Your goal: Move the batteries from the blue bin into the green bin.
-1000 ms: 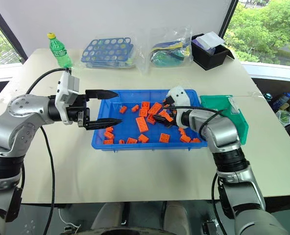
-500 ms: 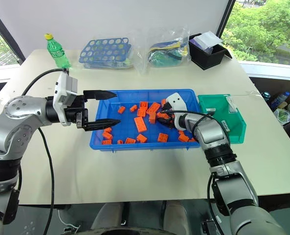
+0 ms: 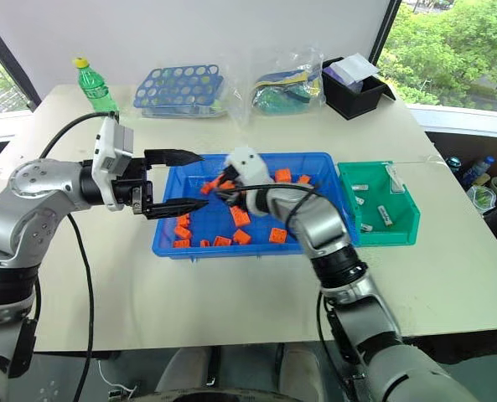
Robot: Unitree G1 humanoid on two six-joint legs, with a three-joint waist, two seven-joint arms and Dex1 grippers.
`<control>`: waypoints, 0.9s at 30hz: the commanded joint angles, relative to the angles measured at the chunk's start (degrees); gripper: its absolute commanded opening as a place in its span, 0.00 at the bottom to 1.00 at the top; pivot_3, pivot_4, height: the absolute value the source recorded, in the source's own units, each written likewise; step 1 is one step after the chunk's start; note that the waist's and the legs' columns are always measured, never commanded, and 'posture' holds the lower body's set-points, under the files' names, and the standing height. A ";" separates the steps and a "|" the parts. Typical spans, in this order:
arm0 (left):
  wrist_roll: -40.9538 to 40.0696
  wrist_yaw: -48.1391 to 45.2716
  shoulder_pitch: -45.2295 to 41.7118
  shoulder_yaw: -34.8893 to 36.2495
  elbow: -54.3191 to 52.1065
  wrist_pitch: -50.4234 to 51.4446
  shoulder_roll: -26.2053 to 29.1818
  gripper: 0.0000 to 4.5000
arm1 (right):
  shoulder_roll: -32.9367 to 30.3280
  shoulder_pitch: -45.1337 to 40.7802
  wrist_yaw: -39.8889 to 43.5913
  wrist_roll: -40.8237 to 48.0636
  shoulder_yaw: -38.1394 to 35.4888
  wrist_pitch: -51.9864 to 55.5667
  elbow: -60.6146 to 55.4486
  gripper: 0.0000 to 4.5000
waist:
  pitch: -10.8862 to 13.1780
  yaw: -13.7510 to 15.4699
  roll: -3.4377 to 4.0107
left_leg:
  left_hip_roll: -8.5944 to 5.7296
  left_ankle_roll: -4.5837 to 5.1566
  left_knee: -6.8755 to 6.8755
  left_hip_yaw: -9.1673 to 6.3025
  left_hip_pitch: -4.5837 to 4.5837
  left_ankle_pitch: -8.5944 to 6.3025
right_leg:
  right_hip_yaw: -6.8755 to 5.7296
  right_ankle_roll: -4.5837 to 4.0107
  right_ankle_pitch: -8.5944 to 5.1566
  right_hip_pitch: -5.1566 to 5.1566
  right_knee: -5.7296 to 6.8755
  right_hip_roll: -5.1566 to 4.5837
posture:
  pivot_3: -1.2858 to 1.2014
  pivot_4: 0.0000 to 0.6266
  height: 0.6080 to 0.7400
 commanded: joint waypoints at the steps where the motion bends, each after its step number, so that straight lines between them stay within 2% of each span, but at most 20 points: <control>1: 0.24 -0.53 -1.24 0.74 -0.17 -1.09 0.27 1.00 | 0.68 -2.58 -1.90 -1.99 -0.78 -2.08 3.91 0.59 | 0.00 0.17 -0.01 | -0.01 0.00 0.02 -0.01 -0.01 0.00 | 0.00 0.00 0.00 0.01 -0.02 0.00 | 0.52 0.24 0.87; 3: 0.28 -0.81 -1.10 0.85 -0.11 -1.24 0.47 1.00 | -0.40 -2.94 -1.54 -1.55 -1.94 -0.78 2.17 0.82 | 0.00 0.12 -0.01 | -0.01 0.00 0.07 0.00 -0.04 0.00 | 0.00 0.00 0.00 0.02 -0.07 -0.01 | 0.52 0.24 0.87; 10: 0.37 -0.95 -0.35 1.16 -0.23 -1.56 0.55 1.00 | -5.40 3.57 -4.36 2.25 -10.91 12.14 -12.52 0.82 | -0.02 0.05 -0.05 | 0.00 0.00 -0.06 -0.02 0.00 0.00 | 0.00 0.00 0.00 0.02 0.03 0.00 | 0.52 0.24 0.87; 15: 0.34 -0.59 0.14 1.08 -0.72 -1.61 0.24 1.00 | -6.21 8.34 -7.35 1.84 -13.72 14.74 -15.63 0.82 | 0.00 -0.02 -0.01 | 0.01 0.00 -0.08 0.02 0.00 0.00 | 0.00 0.10 -0.07 0.08 0.02 0.00 | 0.52 0.24 0.87; 19: 0.32 -0.52 0.11 0.99 -0.76 -1.61 0.11 1.00 | -6.93 11.07 -8.96 -0.34 -13.05 10.31 -11.03 0.82 | 0.00 -0.06 -0.02 | 0.03 0.00 -0.08 0.03 0.01 0.00 | 0.00 0.11 -0.09 -0.07 -0.01 0.00 | 0.52 0.24 0.87; 27: 0.54 -1.20 -1.82 0.88 0.14 -1.47 0.66 1.00 | -4.54 8.17 -9.76 -2.06 -12.90 0.36 3.52 0.82 | -0.01 -0.25 -0.02 | 0.02 0.00 -0.08 0.05 0.01 0.00 | 0.00 0.11 -0.08 -0.05 -0.05 0.00 | 0.52 0.24 0.87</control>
